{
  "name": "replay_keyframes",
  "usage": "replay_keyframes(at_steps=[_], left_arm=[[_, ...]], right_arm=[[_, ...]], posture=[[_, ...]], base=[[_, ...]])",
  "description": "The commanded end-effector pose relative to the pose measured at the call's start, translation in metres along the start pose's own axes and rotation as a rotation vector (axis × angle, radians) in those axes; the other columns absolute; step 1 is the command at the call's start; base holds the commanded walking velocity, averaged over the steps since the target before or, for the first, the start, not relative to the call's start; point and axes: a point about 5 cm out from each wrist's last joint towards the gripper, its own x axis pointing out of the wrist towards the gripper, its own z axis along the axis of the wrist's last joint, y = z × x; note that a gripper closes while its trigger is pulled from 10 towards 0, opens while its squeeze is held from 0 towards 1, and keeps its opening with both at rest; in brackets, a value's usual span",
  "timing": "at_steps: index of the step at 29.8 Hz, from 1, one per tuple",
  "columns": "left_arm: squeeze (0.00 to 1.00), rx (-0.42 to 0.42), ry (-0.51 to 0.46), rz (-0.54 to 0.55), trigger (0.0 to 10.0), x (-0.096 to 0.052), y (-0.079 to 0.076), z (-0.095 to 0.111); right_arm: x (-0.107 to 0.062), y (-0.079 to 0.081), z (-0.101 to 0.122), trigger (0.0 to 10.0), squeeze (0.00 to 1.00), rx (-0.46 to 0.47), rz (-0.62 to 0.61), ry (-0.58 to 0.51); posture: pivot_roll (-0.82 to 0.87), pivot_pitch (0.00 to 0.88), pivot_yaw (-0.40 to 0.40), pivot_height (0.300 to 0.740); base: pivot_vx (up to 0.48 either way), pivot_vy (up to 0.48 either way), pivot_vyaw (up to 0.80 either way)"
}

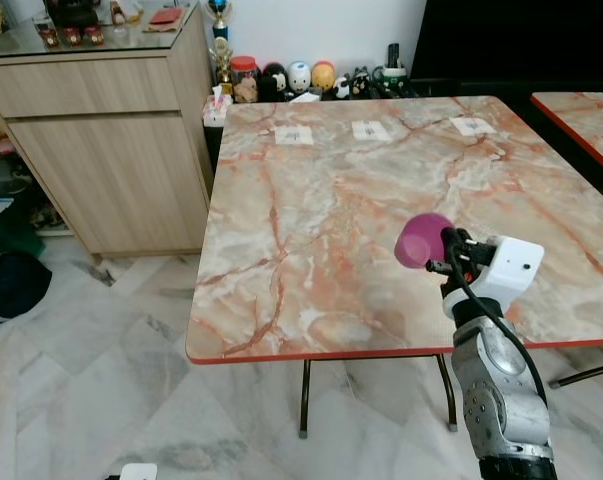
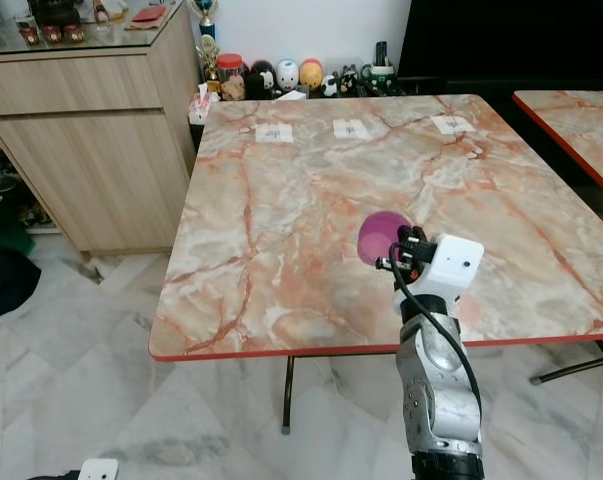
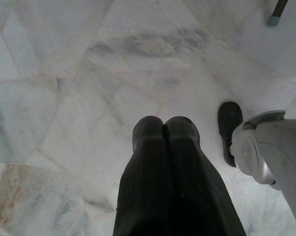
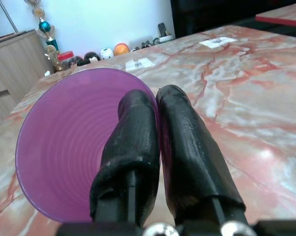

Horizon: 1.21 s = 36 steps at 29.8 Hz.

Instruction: Setting the table

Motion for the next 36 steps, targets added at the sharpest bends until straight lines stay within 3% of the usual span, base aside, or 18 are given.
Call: replay_keyframes(at_steps=[1, 16, 24, 32, 36], left_arm=[[0.0, 0.013, 0.02, 0.005, 10.0, -0.001, 0.001, -0.004], [0.0, 0.011, 0.061, 0.017, 10.0, -0.008, 0.015, -0.024], [0.0, 0.016, 0.074, 0.022, 10.0, -0.009, 0.022, -0.027], [0.0, 0.025, 0.072, 0.014, 10.0, -0.007, 0.019, -0.023], [0.0, 0.028, 0.062, 0.004, 10.0, -0.004, 0.01, -0.016]], right_arm=[[0.002, 0.001, 0.003, 10.0, 0.0, -0.018, 0.004, -0.025], [0.008, 0.0, 0.009, 10.0, 0.0, -0.035, -0.014, -0.075], [0.008, 0.0, 0.009, 10.0, 0.0, -0.043, -0.015, -0.083], [0.009, -0.002, 0.009, 10.0, 0.0, -0.048, -0.026, -0.088], [0.009, -0.002, 0.008, 10.0, 0.0, -0.049, -0.032, -0.087]], posture=[[0.01, 0.026, -0.004, 0.74], [0.0, 0.027, -0.001, 0.74], [0.0, 0.016, 0.0, 0.74], [-0.01, 0.0, 0.005, 0.74], [-0.01, 0.0, 0.007, 0.74]], base=[[0.0, 0.0, 0.0], [0.0, -0.096, 0.0], [0.0, -0.48, 0.0], [0.0, -0.48, 0.0], [0.0, -0.48, 0.0]])
